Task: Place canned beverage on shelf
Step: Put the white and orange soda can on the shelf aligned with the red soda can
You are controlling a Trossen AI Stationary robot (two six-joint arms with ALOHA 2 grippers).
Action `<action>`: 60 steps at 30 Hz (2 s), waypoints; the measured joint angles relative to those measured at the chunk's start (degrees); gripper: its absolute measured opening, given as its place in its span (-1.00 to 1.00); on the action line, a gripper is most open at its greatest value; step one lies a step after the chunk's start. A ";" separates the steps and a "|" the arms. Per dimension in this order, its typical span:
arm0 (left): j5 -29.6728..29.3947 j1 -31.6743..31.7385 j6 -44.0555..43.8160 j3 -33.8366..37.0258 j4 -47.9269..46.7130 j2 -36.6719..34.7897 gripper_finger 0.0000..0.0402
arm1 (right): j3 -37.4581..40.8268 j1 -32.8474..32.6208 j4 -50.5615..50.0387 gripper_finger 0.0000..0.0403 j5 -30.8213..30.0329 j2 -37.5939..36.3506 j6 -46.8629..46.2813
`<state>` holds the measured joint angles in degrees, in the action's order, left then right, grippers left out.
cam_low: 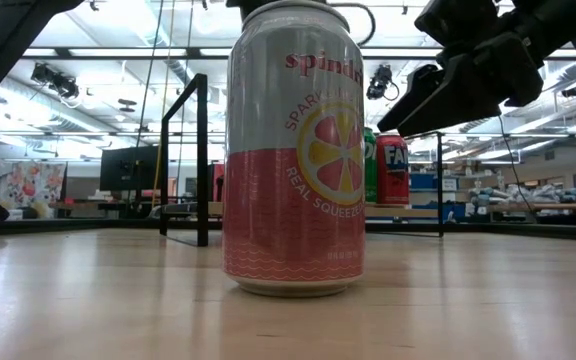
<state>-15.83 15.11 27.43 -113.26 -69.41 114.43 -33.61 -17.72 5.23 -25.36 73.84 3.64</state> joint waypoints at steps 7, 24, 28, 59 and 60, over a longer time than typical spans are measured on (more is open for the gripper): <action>0.91 -1.86 -5.00 -8.68 -2.54 -0.07 0.95 | 0.00 0.00 0.28 0.87 0.00 0.00 -0.07; 12.15 -23.37 -37.23 -11.03 -6.18 -0.04 0.95 | 0.00 -0.04 -0.13 0.87 -2.45 0.00 -0.50; 10.49 -28.46 -44.71 -11.01 -3.49 -0.02 0.95 | 0.00 -0.04 -0.06 0.87 -3.50 0.02 -0.87; -2.59 -44.37 -58.96 -11.02 2.99 13.95 0.92 | -0.02 1.20 6.49 0.87 -1.55 0.02 2.47; -2.34 -44.37 -58.63 -11.00 2.91 14.47 0.92 | -0.02 1.19 6.35 0.87 -1.32 0.02 2.32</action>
<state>-18.17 -29.26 -31.20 -124.26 -66.51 128.90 -33.63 -16.53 11.58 -26.68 73.87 5.96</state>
